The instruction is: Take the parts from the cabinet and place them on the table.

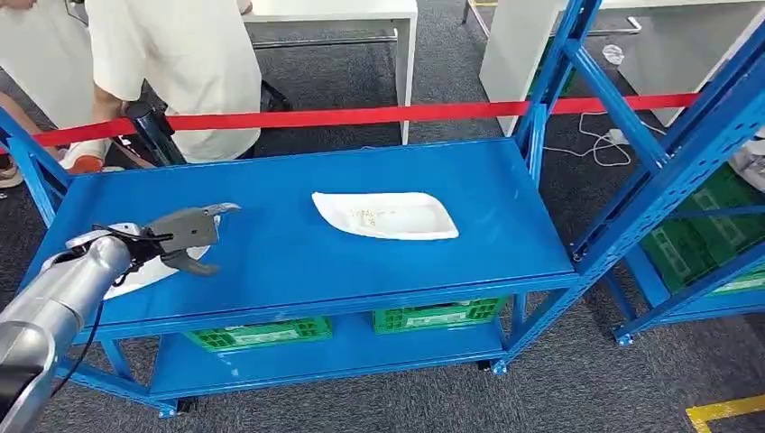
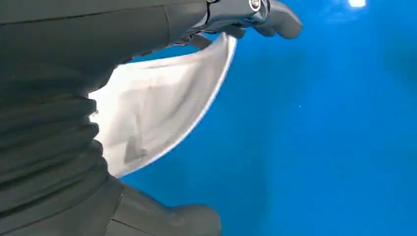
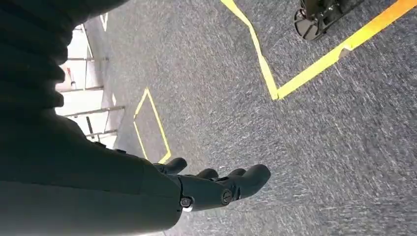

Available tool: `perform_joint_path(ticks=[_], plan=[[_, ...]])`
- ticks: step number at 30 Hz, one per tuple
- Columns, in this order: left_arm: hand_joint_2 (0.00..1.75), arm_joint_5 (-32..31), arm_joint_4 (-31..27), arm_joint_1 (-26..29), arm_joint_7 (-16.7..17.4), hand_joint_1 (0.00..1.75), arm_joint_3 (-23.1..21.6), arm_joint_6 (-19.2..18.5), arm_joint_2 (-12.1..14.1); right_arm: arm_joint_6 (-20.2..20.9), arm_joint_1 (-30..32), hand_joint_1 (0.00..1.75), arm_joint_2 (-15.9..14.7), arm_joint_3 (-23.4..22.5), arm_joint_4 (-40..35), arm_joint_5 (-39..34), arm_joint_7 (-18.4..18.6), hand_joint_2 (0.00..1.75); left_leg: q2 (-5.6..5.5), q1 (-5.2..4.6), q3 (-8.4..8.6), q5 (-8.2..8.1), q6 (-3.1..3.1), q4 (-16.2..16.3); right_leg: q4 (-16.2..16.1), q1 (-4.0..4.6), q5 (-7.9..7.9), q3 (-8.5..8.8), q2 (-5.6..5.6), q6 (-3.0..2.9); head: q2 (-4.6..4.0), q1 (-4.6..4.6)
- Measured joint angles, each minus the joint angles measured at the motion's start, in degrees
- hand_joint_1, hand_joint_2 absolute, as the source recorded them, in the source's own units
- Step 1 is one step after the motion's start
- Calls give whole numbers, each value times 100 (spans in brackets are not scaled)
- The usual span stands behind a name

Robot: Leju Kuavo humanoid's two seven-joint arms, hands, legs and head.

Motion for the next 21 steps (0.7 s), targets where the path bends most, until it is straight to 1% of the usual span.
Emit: perform_joint_path(ticks=[6,8,11,13,17,19,21], plan=[[175,30,-9,3,-59,0,31,-6,39,0,-2,0,0,-22,0,0,2,175,0,0,20,4,-4,0,4,0,0,14,-1,-1,0,0],[175,120,-22,2,-187,0,42,-55,48,2,-3,0,0,-26,0,0,4,175,-1,0,30,4,-5,0,6,0,0,25,-1,-1,0,0],[175,334,-91,2,-480,0,128,-38,118,7,-3,0,0,-26,0,13,2,175,-1,0,42,5,-6,1,10,0,0,34,3,-1,0,0],[175,420,-127,0,-527,0,201,0,179,13,-2,0,0,-26,0,30,-2,175,0,0,51,4,-6,1,11,0,0,40,4,-2,0,0],[175,501,-203,10,-527,0,317,243,284,35,-4,0,0,-26,0,87,-39,175,0,0,58,4,-6,0,16,1,-1,48,2,-3,0,0],[175,505,-236,30,-500,0,359,431,356,57,-5,0,0,-26,0,116,-39,175,0,0,66,5,-7,0,17,1,-2,54,1,-4,0,0],[175,497,-293,71,-394,0,411,748,409,68,-5,0,0,-26,0,133,-50,175,1,0,73,5,-7,0,17,1,-2,59,1,-4,0,0]])
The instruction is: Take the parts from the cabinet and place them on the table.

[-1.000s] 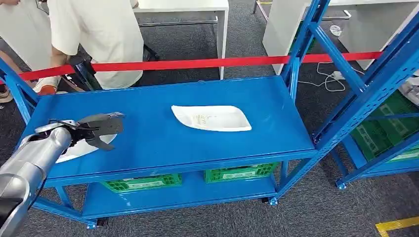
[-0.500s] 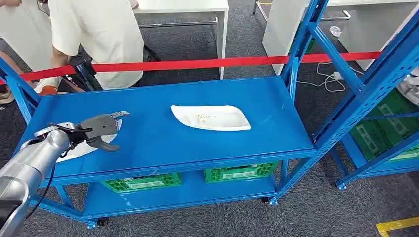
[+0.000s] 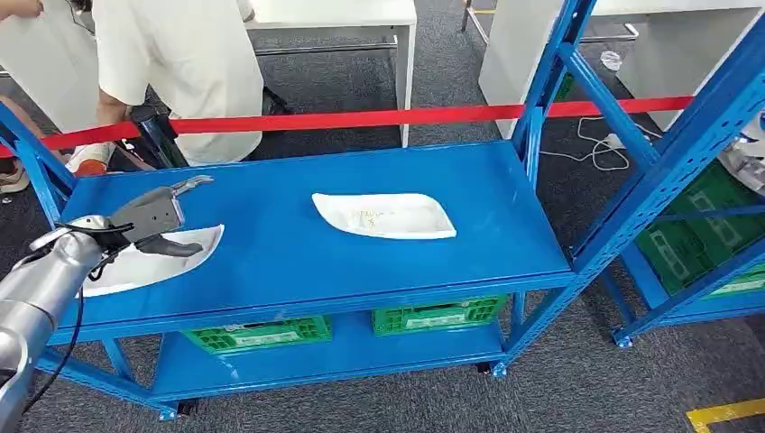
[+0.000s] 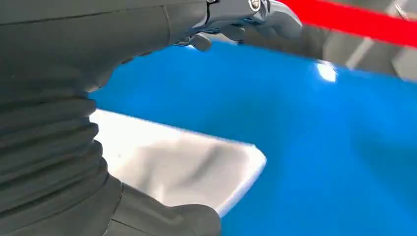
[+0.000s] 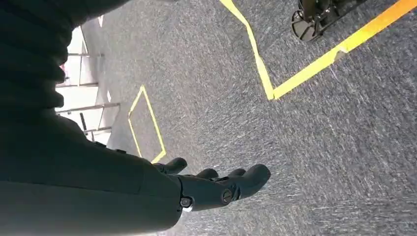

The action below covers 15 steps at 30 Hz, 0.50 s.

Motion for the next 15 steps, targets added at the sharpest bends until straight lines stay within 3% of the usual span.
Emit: perform_joint_path(ticks=[4,6,8,10,15], plan=[[175,-299,-136,52,581,0,92,856,61,-7,1,0,0,0,0,15,33,175,-2,0,6,2,-3,0,0,0,0,10,-4,0,0,0],[175,-530,-188,51,867,0,92,957,102,-41,-1,0,2,0,0,33,55,175,-3,0,10,3,-4,0,1,0,0,15,-4,0,0,0],[175,-783,-197,49,1087,0,72,825,184,-72,0,0,7,0,0,55,63,175,0,0,18,3,-4,0,1,0,1,19,2,0,0,2],[175,-827,-201,53,1014,0,54,618,295,-96,5,0,22,0,0,55,79,175,3,0,21,3,-4,0,2,1,0,20,6,0,0,2],[175,-480,-660,356,281,0,120,13,784,-118,10,0,44,-2,0,53,111,175,20,1,36,-5,-16,-1,6,1,-4,25,21,-6,0,-2]])
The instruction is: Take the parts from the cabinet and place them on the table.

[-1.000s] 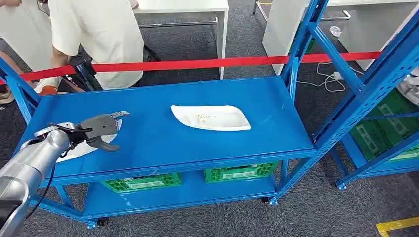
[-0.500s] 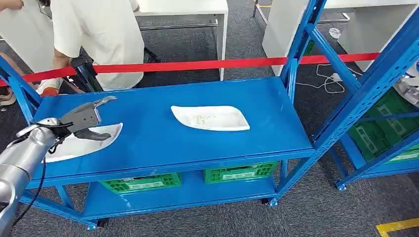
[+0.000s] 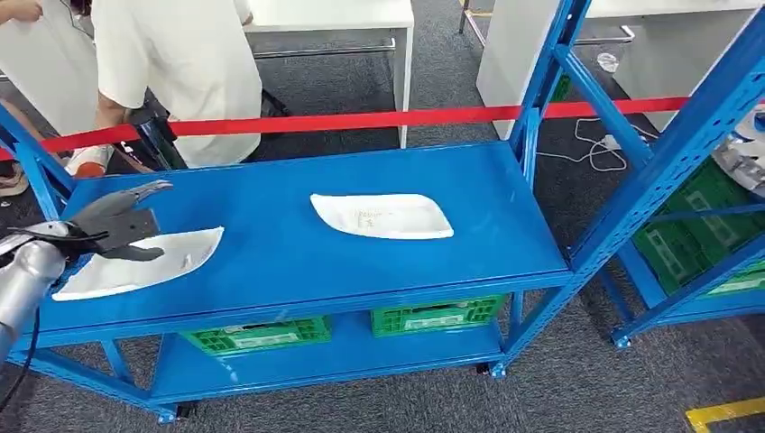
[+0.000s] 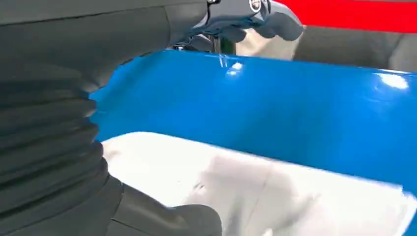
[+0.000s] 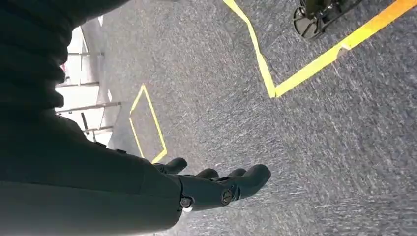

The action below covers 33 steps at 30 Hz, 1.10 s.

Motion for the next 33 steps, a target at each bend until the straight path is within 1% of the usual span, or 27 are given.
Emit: perform_joint_path(ticks=[2,4,7,8,9,10,12,14,15,17,19,22,24,26,29,33], plan=[[175,204,-356,239,-196,0,169,-232,206,-15,10,0,9,-7,0,-2,11,175,-2,0,1,-1,-1,0,0,0,-6,2,-4,-5,0,2],[175,412,-843,586,-302,0,445,-552,429,-22,5,0,11,-9,0,2,15,175,2,0,4,-2,-2,-2,1,1,-8,3,-2,-9,0,6],[175,808,-1712,1204,-607,0,1048,-1193,751,22,6,0,13,-13,0,22,-2,175,18,2,9,-7,-9,-3,5,3,-13,3,7,-17,0,9],[175,1020,-2061,1394,-799,0,1315,-1444,893,50,11,0,13,-15,0,33,-20,175,20,2,9,-10,-13,-3,4,4,-15,3,12,-20,0,9],[175,1223,-2347,1598,-954,0,1571,-1658,971,90,15,0,11,-17,0,48,-50,175,20,3,10,-12,-15,-3,4,4,-16,4,13,-21,0,9],[175,1407,-2723,1831,-967,0,1916,-1911,1091,118,14,0,11,-20,0,55,-72,175,21,3,13,-14,-16,-3,4,3,-19,3,14,-25,0,11],[175,1483,-3219,2174,-929,0,2432,-2241,1293,149,13,0,11,-26,0,59,-103,175,19,3,17,-18,-19,-3,5,5,-26,10,11,-27,0,13],[175,1441,-3540,2461,-837,0,2764,-2427,1525,166,7,0,11,-37,0,66,-135,175,18,4,19,-22,-24,-3,5,8,-31,13,10,-29,0,15],[175,1404,-3656,2574,-774,0,2877,-2508,1723,166,7,0,11,-44,0,72,-155,175,18,4,22,-23,-25,-3,5,12,-34,11,10,-30,0,13],[175,1402,-3769,2684,-724,0,3001,-2560,1966,166,8,0,11,-48,0,72,-164,175,12,10,23,-23,-25,-3,5,18,-34,12,0,-31,0,13],[175,1400,-3865,2748,-696,0,3087,-2566,2121,166,-2,0,11,-52,0,74,-164,175,-1,12,27,-22,-26,-3,5,21,-39,19,-13,-36,0,15],[175,1279,-3861,2745,-408,0,3041,-2579,2334,147,-26,0,11,-55,0,118,-90,175,-3,12,32,-22,-27,-3,5,25,-39,24,-15,-37,0,15],[175,1277,-3837,2701,-302,0,2942,-2538,2433,127,-35,0,11,-55,0,133,-48,175,-3,12,34,-21,-29,-2,5,26,-39,24,-14,-37,0,15],[175,1197,-3789,2630,-198,0,2788,-2368,2451,105,-43,0,11,-55,0,166,-26,175,-5,12,37,-21,-29,-2,5,24,-39,27,-16,-37,0,15],[175,1041,-3673,2537,-53,0,2479,-2107,2374,92,-75,0,11,-57,0,175,11,175,-4,12,39,-21,-29,-2,5,26,-37,34,-14,-37,0,17],[175,1019,-3601,2474,-31,0,2293,-2055,2315,85,-75,0,11,-59,0,175,18,175,1,12,40,-22,-30,-2,6,25,-35,32,-8,-38,0,15]])
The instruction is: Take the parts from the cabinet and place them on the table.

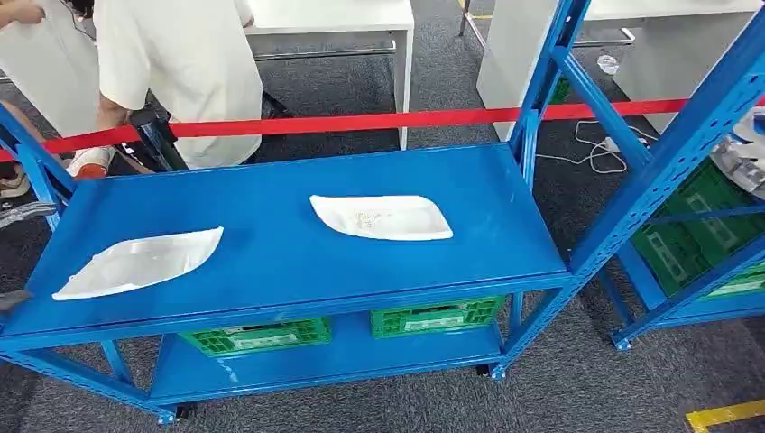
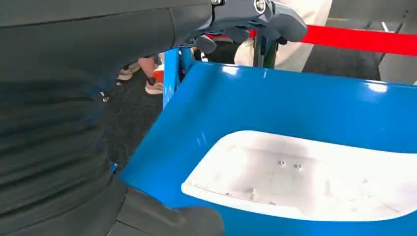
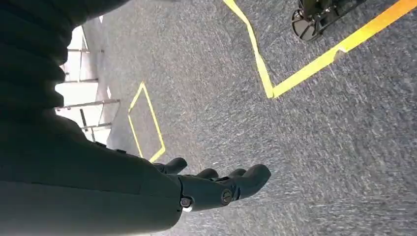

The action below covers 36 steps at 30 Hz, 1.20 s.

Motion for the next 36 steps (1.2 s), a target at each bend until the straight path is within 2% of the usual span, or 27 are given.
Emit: perform_joint_path(ticks=[10,13,15,17,22,24,29,36], plan=[[175,0,114,-98,0,0,-175,2,-17,-7,-3,0,0,-15,0,0,-2,175,3,1,0,-8,-12,0,0,3,-3,-1,0,-2,0,0],[175,-265,125,-141,94,0,-256,311,-90,-20,-2,0,0,-29,0,0,-9,175,1,0,5,-8,-12,0,-2,2,-4,-7,0,-2,0,0],[175,-416,127,-185,166,0,-365,624,-263,-22,-3,0,0,-42,0,0,-17,175,-17,0,6,-8,-11,0,-2,-3,-6,4,-11,-1,0,0],[175,-496,120,-168,216,0,-533,1004,-545,-22,-14,0,0,-42,0,11,-35,175,-21,-3,11,-8,-11,1,-3,-1,-6,16,-12,-1,0,2],[175,-625,92,-179,343,0,-909,1370,-1184,-11,-12,0,0,-46,0,20,-50,175,-15,-4,16,-8,-11,3,-4,-10,-2,23,-7,3,0,0],[175,-651,66,-125,385,0,-1005,1482,-1351,-6,-13,0,0,-46,0,17,-66,175,-5,-7,16,-10,-10,4,-4,-6,2,23,0,8,0,7],[175,-995,40,-3,603,0,-1233,1674,-1556,-24,17,0,-2,-83,0,2,-83,175,4,-6,18,-13,-10,3,-6,-3,-1,17,5,7,0,7],[175,-1322,567,-268,533,0,-1615,1915,-1845,-50,13,0,-11,-103,0,13,-98,175,2,-4,20,-13,-10,3,-5,-1,-1,19,2,7,0,7]])
